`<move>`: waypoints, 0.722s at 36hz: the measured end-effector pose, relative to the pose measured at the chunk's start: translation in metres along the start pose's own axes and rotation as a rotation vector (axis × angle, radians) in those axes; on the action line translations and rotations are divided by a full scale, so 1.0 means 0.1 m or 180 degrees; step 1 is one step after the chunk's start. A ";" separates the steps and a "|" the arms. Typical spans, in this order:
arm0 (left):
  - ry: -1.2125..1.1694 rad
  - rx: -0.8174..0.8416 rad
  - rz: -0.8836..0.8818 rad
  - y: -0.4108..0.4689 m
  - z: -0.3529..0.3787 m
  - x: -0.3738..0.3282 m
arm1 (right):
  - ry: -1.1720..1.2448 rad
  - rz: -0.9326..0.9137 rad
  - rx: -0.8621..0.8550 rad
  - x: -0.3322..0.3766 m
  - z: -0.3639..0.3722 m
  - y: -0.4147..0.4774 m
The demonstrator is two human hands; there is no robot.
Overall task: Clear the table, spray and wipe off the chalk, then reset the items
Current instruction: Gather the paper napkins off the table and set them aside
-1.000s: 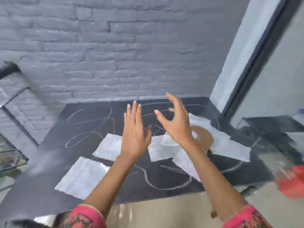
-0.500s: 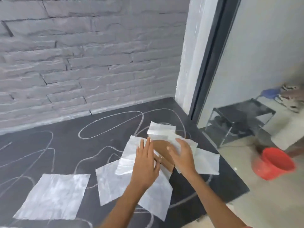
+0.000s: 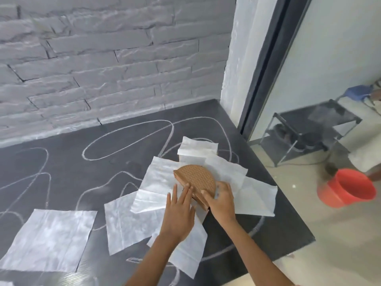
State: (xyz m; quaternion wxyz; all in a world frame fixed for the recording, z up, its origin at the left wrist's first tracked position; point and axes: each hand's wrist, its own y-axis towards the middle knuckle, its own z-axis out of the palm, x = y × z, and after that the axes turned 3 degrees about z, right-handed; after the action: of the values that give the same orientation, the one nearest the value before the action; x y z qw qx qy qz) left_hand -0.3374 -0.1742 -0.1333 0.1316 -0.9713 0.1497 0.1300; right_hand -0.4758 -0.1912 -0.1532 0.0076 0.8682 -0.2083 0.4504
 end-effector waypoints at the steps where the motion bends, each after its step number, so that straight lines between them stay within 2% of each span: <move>1: -0.0074 -0.0008 -0.0034 -0.03 0.00 0.01 | 0.0096 -0.0039 0.0018 0.02 0.01 0.00; 6: -0.0355 0.0077 -0.0275 -0.15 0.02 0.03 | 0.0525 -0.0013 0.0179 0.15 -0.03 -0.03; 11: -0.1286 0.0047 -0.0392 -0.25 -0.04 0.10 | 0.0480 -0.0306 0.0417 0.38 -0.03 -0.14; 19: -0.3211 -0.0879 -0.0729 -0.59 -0.55 0.46 | 0.0594 -0.1152 0.0338 1.11 0.34 -0.62; 22: -0.3658 -0.1037 -0.0992 -0.75 -0.65 0.75 | 0.0684 -0.1345 0.0271 1.32 0.61 -0.82; 26: -0.4101 -0.1316 -0.1067 -1.16 -0.79 1.31 | 0.0796 -0.1373 0.0614 1.59 1.14 -1.24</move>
State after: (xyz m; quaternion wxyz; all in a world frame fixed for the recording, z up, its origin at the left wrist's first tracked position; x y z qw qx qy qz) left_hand -0.1625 -0.1241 -0.0732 0.0250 -0.7158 -0.1380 0.6841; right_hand -0.2605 -0.1573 -0.0745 0.0463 0.8268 0.0279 0.5599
